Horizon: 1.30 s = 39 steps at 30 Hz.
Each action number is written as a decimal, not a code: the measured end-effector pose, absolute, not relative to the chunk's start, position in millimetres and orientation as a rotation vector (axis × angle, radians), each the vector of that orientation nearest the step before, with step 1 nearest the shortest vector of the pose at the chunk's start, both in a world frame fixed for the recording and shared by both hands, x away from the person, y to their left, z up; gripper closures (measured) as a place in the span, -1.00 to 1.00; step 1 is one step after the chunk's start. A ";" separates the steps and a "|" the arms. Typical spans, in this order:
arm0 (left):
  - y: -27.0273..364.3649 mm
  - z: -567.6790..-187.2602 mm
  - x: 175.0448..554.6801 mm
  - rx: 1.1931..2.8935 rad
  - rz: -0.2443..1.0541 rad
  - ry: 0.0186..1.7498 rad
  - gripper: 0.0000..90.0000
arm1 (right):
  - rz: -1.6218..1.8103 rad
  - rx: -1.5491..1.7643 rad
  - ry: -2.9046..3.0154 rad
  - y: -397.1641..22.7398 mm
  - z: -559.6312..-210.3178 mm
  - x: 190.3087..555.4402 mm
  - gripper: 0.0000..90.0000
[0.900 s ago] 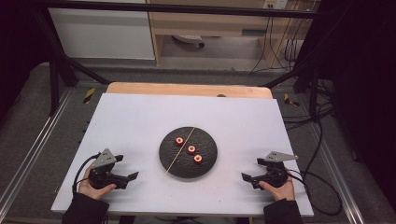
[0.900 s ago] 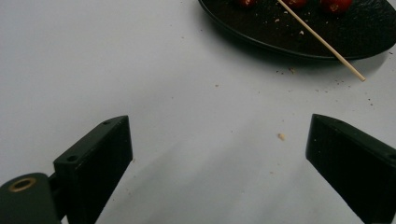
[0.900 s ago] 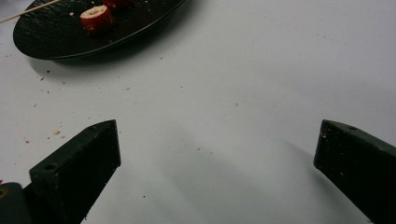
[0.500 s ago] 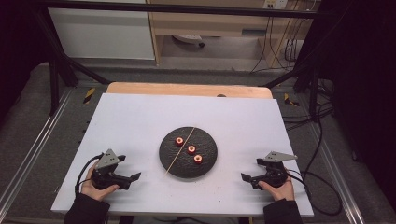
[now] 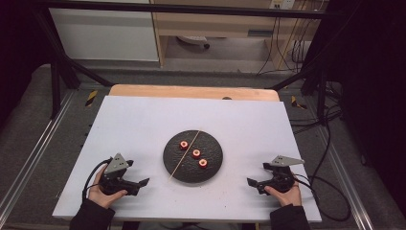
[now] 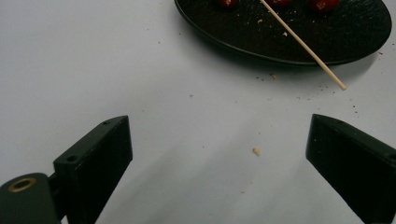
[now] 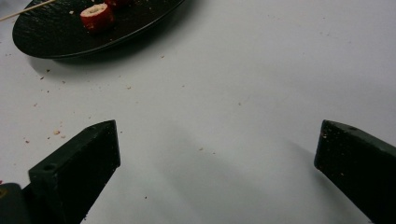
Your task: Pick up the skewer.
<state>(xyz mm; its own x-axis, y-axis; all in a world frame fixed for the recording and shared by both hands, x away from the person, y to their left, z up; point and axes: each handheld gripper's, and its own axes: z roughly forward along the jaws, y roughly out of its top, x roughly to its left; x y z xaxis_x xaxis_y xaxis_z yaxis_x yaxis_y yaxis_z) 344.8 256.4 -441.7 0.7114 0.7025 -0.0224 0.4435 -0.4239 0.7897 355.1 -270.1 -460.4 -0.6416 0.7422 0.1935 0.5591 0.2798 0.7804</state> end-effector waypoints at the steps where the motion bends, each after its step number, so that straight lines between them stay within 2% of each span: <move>1: 253.5 -440.7 344.6 2.089 0.399 0.873 -0.84 | 1.292 1.210 2.337 -270.1 -460.4 355.0 -0.99; 28: 201.2 -413.8 348.0 2.121 0.430 0.871 -0.80 | 1.267 1.196 2.346 -267.7 -458.4 355.1 -0.99; 39: 170.4 -410.3 361.9 2.140 0.425 0.915 -0.61 | 1.259 1.184 2.349 -267.3 -456.9 355.0 -0.99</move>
